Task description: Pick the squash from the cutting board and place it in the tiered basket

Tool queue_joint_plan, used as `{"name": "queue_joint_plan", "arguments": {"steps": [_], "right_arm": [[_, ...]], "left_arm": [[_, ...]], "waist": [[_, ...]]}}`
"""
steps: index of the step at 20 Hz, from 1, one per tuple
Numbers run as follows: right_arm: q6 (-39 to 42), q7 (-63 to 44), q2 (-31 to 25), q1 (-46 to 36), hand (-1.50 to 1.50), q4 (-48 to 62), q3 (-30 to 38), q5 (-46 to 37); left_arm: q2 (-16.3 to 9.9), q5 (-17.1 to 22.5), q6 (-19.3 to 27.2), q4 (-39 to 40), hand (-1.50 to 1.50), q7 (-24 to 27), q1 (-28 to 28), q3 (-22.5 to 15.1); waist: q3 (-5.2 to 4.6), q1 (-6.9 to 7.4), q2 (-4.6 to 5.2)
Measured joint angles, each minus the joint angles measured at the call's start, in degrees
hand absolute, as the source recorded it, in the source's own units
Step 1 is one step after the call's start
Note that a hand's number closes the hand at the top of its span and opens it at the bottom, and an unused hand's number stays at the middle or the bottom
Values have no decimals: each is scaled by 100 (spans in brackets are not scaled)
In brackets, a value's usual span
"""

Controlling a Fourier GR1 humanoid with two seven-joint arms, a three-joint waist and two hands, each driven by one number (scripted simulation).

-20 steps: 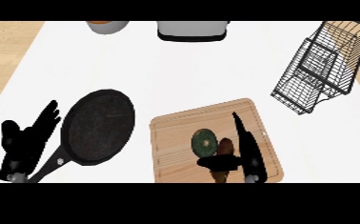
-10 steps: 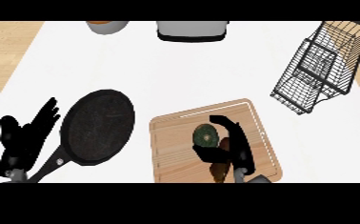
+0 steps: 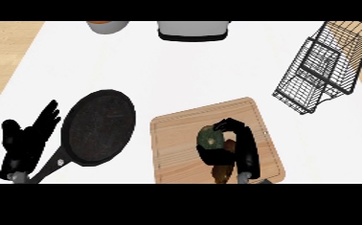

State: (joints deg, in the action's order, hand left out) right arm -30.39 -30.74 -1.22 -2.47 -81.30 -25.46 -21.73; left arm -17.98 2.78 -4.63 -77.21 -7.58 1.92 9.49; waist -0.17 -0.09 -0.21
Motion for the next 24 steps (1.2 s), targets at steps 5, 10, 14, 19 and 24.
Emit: {"name": "queue_joint_plan", "arguments": {"steps": [5, 10, 14, 19, 24], "right_arm": [[-275, -966, 1, -341, 150, -26, -44, -896], [72, -2138, -70, -1755, 150, 968, 139, -2127], [441, -2953, -25, -2920, 150, 1604, 294, -3129], [903, -3590, 22, -4290, 150, 2208, 510, -4333], [1282, -3981, 46, -5465, 150, 2705, 849, -5087]], "left_arm": [[15, -13, -91, -60, 0, 53, 89, 10], [1, -66, -166, -96, 0, 0, -82, -116], [39, -103, -153, -69, 0, -29, -151, -171], [25, -101, -127, 1, 0, -111, -229, -138], [28, -77, -147, 37, 0, -139, -239, -119]], "waist": [[0, 72, 17], [-45, 349, 77], [-51, 398, 48], [-37, 330, 2], [-16, 298, 6]]}}
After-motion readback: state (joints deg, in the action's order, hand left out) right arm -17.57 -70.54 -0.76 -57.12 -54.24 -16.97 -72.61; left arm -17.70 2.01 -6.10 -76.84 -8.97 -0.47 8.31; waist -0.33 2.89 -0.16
